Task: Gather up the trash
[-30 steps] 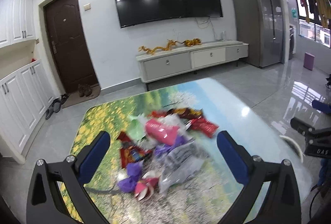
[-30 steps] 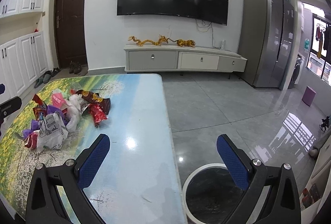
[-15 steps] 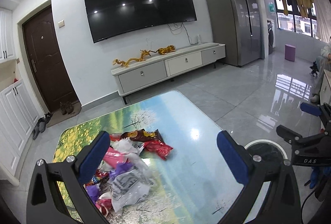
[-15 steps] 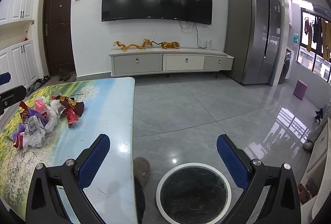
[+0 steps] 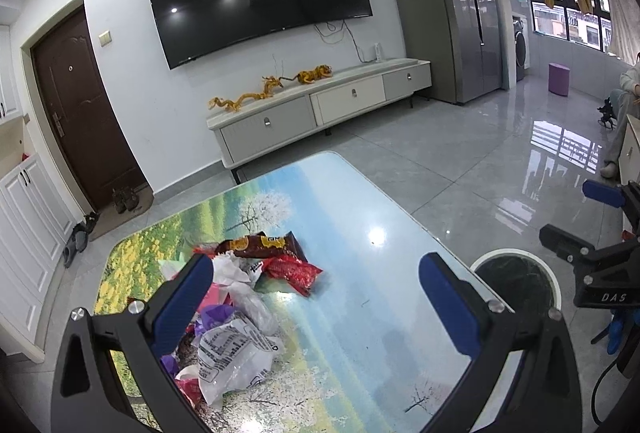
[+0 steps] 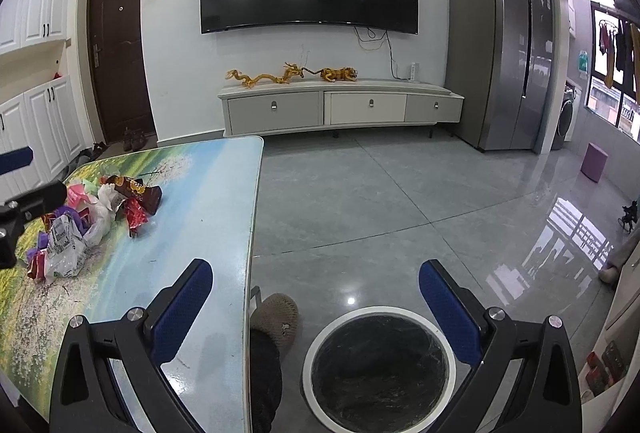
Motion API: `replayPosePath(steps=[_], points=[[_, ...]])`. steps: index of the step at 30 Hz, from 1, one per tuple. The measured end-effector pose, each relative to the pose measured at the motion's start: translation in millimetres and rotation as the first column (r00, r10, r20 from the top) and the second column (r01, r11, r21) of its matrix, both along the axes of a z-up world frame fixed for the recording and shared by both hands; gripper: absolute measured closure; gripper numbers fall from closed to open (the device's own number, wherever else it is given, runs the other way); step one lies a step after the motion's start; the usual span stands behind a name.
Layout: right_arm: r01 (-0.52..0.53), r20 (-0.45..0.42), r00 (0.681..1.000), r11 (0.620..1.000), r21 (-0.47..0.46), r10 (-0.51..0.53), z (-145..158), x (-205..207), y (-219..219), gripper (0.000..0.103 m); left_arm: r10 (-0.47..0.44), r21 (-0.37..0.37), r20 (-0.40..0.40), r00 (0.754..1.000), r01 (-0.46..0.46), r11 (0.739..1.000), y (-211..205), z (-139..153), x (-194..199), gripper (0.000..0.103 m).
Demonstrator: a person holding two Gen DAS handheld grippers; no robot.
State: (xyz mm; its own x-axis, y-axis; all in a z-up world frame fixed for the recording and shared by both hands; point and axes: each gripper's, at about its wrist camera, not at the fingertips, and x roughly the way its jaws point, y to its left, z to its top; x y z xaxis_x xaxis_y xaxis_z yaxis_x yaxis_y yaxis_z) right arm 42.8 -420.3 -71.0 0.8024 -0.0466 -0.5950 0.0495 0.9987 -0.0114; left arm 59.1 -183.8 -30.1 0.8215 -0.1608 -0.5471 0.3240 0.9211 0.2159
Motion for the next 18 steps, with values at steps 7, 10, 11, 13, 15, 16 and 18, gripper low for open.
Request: replayPosePath(steps=[7, 10, 11, 13, 15, 16, 18], points=[[0.035, 0.006, 0.999, 0.999, -0.013, -0.035, 13, -2, 5, 0.0, -0.018, -0.041, -0.003, 1.0, 0.018, 0.999, 18, 3, 0, 0.0], [0.046, 0.01, 0.999, 0.998, -0.037, -0.045, 20, -1, 14, 0.0, -0.018, -0.057, 0.013, 1.0, 0.018, 0.998, 28, 9, 2, 0.0], [0.047, 0.009, 0.999, 0.998, -0.044, -0.047, 22, -1, 17, 0.0, -0.014, -0.064, 0.019, 1.0, 0.016, 0.998, 33, 11, 2, 0.0], [0.047, 0.005, 0.999, 0.998, -0.053, -0.047, 25, 1, 23, 0.0, -0.007, -0.072, 0.029, 1.0, 0.009, 0.997, 40, 14, 3, 0.0], [0.044, -0.004, 0.999, 0.997, -0.061, -0.045, 27, 5, 30, 0.0, 0.004, -0.079, 0.032, 0.999, -0.002, 0.997, 48, 15, 4, 0.0], [0.04, -0.009, 0.999, 0.997, -0.067, -0.04, 28, 7, 36, 0.0, 0.015, -0.077, 0.032, 0.999, -0.013, 0.997, 54, 15, 6, 0.0], [0.031, -0.016, 0.999, 0.997, -0.074, -0.033, 29, 9, 44, 0.0, 0.03, -0.081, 0.022, 0.999, -0.028, 0.996, 64, 13, 10, 0.0]])
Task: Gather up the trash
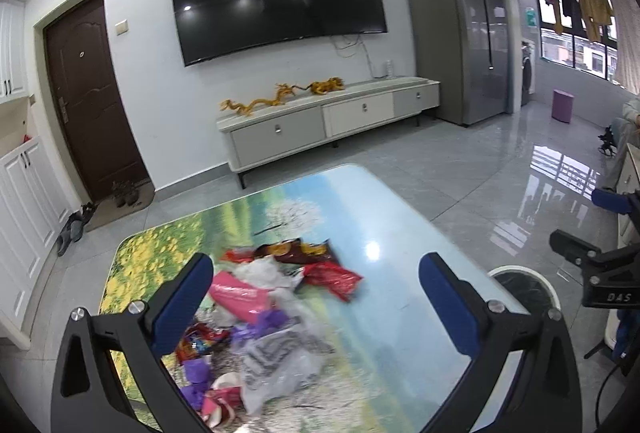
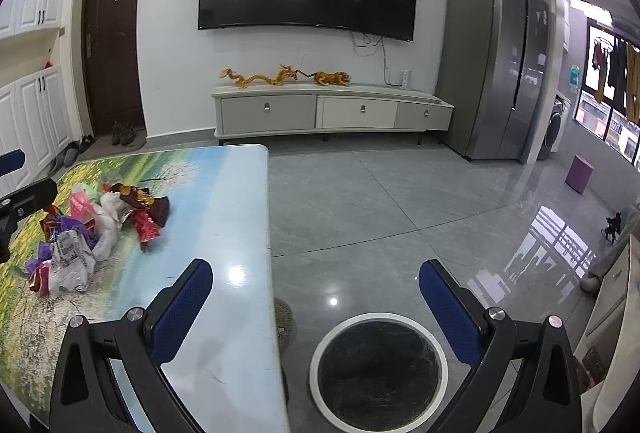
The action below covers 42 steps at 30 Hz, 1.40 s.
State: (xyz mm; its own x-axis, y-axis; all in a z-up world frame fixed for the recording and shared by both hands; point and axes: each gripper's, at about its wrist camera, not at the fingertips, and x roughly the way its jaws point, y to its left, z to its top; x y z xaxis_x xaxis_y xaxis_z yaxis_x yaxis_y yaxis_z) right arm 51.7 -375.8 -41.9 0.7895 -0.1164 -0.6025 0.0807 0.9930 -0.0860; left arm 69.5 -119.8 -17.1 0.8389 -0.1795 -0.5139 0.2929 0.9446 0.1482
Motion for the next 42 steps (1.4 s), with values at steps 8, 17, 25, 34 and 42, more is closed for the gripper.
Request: replayPosePath(steps=[8, 17, 25, 34, 42], points=[[-0.082, -0.027, 0.996, 0.996, -0.029, 0.081, 7, 20, 39, 0.0, 0.075, -0.033, -0.038, 0.996, -0.076, 0.997, 43, -9, 15, 0.0], [-0.187, -0.061, 0.98, 0.982, 0.003, 0.187, -3, 55, 75, 0.005, 0.189, -0.021, -0.054, 0.98, -0.191, 0.981, 97, -21, 27, 0.0], [-0.338, -0.13, 0.929, 0.937, 0.085, 0.346, -26, 92, 108, 0.035, 0.291, -0.06, -0.153, 0.944, -0.303, 0.951, 187, -44, 26, 0.011], [-0.435, -0.224, 0.858, 0.886, 0.162, 0.463, -70, 151, 142, 0.047, 0.189, -0.136, -0.322, 0.928, -0.244, 0.96, 213, -76, 18, 0.028], [-0.457, -0.276, 0.822, 0.866, 0.203, 0.499, -97, 183, 158, 0.055, 0.03, -0.168, -0.434, 0.9, -0.114, 0.979, 166, -108, 44, 0.05]])
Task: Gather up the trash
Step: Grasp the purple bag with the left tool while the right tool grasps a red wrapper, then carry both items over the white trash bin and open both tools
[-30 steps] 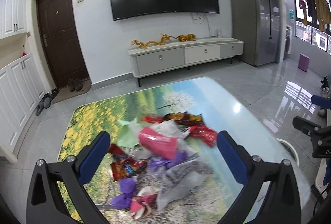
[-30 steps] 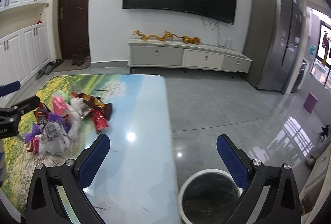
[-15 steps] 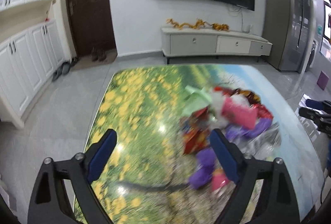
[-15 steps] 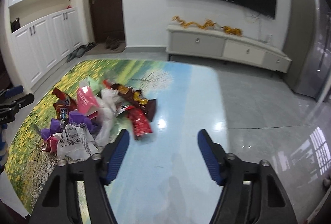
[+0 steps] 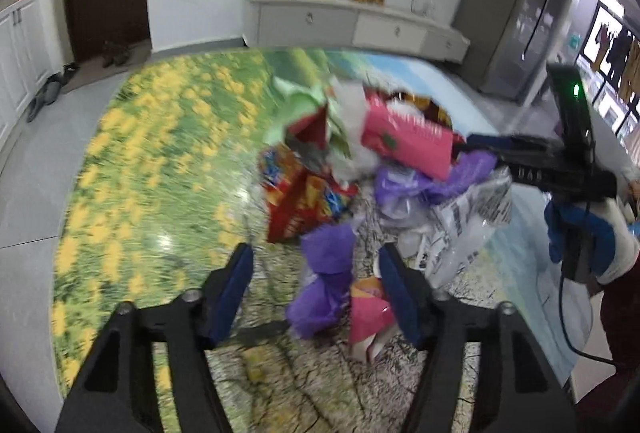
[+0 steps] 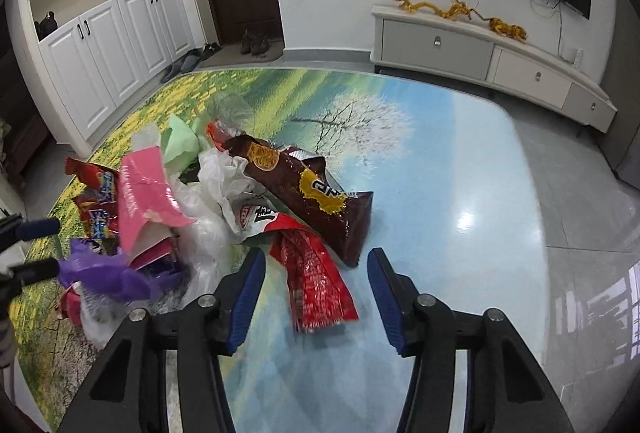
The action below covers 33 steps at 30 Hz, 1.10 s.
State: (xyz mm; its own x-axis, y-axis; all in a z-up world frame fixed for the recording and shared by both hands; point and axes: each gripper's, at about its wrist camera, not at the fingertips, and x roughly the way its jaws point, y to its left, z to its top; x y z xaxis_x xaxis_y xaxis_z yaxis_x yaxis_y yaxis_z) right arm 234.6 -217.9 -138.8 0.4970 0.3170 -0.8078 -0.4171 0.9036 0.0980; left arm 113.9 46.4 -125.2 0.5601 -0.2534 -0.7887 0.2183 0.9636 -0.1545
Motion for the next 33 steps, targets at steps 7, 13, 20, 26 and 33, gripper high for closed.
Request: replayPosePath(steps=[7, 13, 20, 26, 33], points=[[-0.009, -0.059, 0.998, 0.998, 0.064, 0.013, -11, -1, -10, 0.083, 0.033, -0.047, -0.047, 0.998, -0.035, 0.998, -1, -8, -1, 0.074], [-0.001, 0.0, 1.0, 0.993, 0.119, 0.001, 10, -34, -33, 0.092, 0.08, -0.062, 0.045, 0.996, -0.078, 0.995, 6, 27, -23, 0.075], [0.032, 0.085, 0.995, 0.983, 0.18, -0.048, 45, -74, -66, 0.093, -0.031, -0.045, 0.153, 0.988, 0.038, 0.998, -40, 79, -29, 0.075], [0.224, 0.129, 0.961, 0.961, 0.164, -0.246, 68, -121, -158, 0.093, -0.27, -0.081, 0.148, 0.951, 0.284, 0.955, -146, 97, -11, 0.075], [0.497, 0.045, 0.864, 0.864, 0.08, -0.501, 32, -161, -272, 0.093, -0.512, -0.078, 0.086, 0.855, 0.518, 0.852, -296, 91, 4, 0.075]])
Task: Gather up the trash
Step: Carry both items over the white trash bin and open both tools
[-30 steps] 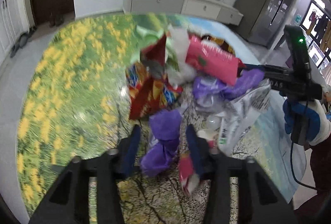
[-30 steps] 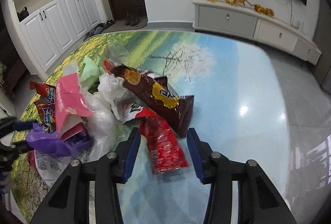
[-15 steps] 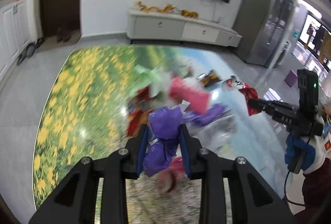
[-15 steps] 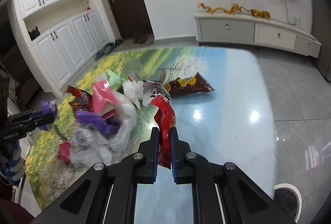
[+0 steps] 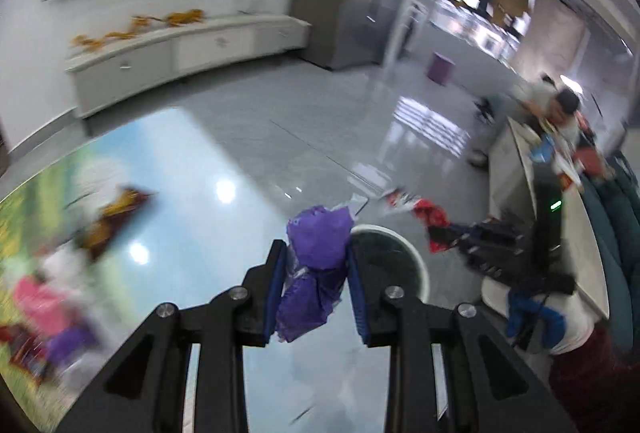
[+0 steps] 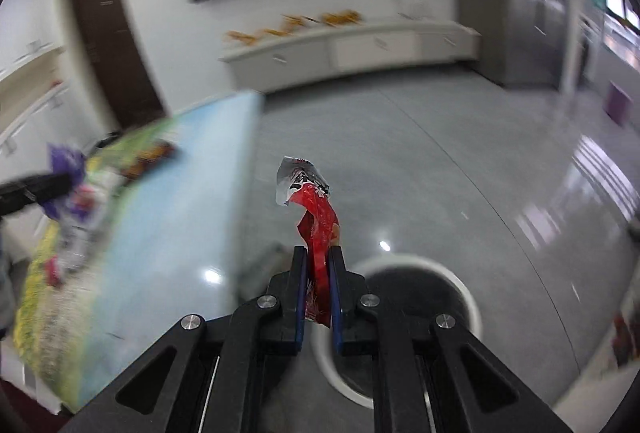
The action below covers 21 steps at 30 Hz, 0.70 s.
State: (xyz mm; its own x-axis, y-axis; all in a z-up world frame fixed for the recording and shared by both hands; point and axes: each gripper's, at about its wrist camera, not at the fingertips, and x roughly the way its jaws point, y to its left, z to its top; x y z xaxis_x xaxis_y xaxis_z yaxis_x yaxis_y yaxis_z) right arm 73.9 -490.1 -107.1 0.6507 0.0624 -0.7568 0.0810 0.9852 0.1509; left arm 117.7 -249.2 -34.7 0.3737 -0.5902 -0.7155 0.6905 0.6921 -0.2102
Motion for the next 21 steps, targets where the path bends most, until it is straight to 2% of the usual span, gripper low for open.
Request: replayPosePath(steps=[3, 7, 9, 10, 11, 13, 16, 21], points=[[0.083, -0.071, 0.994, 0.994, 0.065, -0.079, -43, -7, -35, 0.093, -0.064, 0.043, -0.042, 0.997, 0.066, 0.997, -54, -17, 9, 0.074], [0.163, -0.13, 0.98, 0.979, 0.119, -0.147, -95, -8, -55, 0.087, -0.103, 0.06, -0.101, 0.99, 0.109, 0.992, -100, -36, 22, 0.073], [0.19, -0.142, 0.975, 0.974, 0.127, -0.171, -112, -7, -68, 0.071, -0.119, 0.052, -0.132, 0.984, 0.127, 0.991, -116, -45, 28, 0.072], [0.204, -0.146, 0.972, 0.971, 0.125, -0.185, -119, -7, -71, 0.058, -0.124, 0.05, -0.144, 0.982, 0.132, 0.99, -124, -50, 32, 0.07], [0.224, -0.148, 0.968, 0.966, 0.129, -0.204, -128, -6, -75, 0.051, -0.124, 0.049, -0.156, 0.98, 0.133, 0.99, -129, -54, 36, 0.067], [0.249, -0.155, 0.961, 0.958, 0.141, -0.227, -144, -2, -83, 0.051, -0.119, 0.044, -0.176, 0.977, 0.129, 0.991, -134, -63, 41, 0.057], [0.278, -0.171, 0.953, 0.949, 0.148, -0.252, -173, 0, -91, 0.051, -0.121, 0.023, -0.205, 0.971, 0.129, 0.991, -134, -70, 47, 0.057], [0.319, -0.197, 0.938, 0.934, 0.163, -0.286, -219, 5, -95, 0.051, -0.091, 0.033, -0.202, 0.975, 0.099, 0.995, -118, -75, 61, 0.057]])
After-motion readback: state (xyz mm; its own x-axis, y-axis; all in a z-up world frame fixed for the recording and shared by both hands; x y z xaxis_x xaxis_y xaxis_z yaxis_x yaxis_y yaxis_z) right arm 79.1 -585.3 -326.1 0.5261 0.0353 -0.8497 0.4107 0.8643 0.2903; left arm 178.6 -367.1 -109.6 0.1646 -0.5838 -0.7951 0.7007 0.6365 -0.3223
